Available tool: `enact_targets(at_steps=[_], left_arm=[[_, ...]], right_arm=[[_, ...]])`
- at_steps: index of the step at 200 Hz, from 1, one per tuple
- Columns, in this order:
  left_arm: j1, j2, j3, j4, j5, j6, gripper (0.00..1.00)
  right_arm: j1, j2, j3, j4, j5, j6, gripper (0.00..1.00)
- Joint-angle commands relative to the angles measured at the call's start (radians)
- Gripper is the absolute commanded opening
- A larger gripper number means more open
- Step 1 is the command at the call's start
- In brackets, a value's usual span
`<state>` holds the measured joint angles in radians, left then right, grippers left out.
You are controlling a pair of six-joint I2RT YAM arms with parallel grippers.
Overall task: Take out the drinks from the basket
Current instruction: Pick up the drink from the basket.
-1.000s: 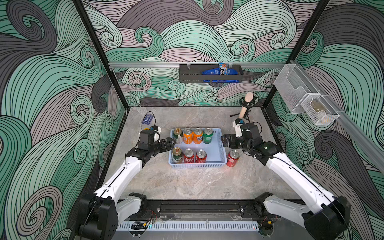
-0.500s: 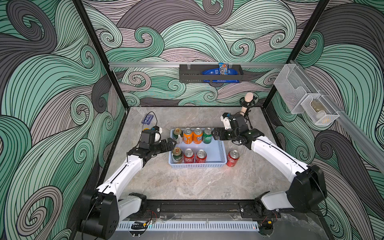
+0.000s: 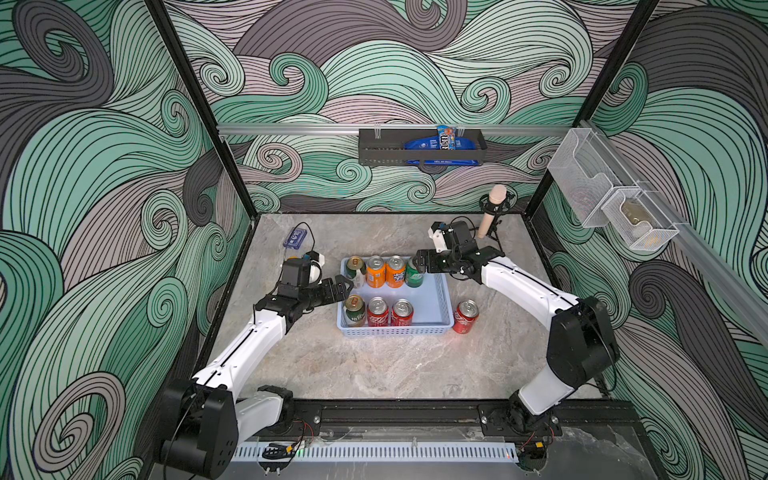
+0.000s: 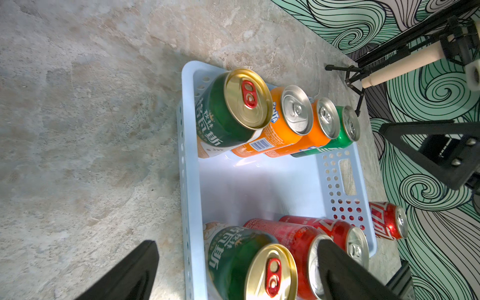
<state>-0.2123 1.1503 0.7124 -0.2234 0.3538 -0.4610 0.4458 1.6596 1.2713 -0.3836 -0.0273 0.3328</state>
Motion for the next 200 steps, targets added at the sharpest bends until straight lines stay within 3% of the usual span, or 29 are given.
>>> enact_targets(at_steps=[1, 200], left_arm=[[-0.004, 0.002, 0.036, 0.019, 0.025, -0.001, 0.98], [-0.002, -0.003, 0.042, -0.016, -0.001, 0.03, 0.98]], right_arm=[[0.011, 0.04, 0.03, 0.009, 0.027, -0.019, 0.9], [0.059, 0.227, 0.092, 0.016, 0.135, -0.014, 0.88]])
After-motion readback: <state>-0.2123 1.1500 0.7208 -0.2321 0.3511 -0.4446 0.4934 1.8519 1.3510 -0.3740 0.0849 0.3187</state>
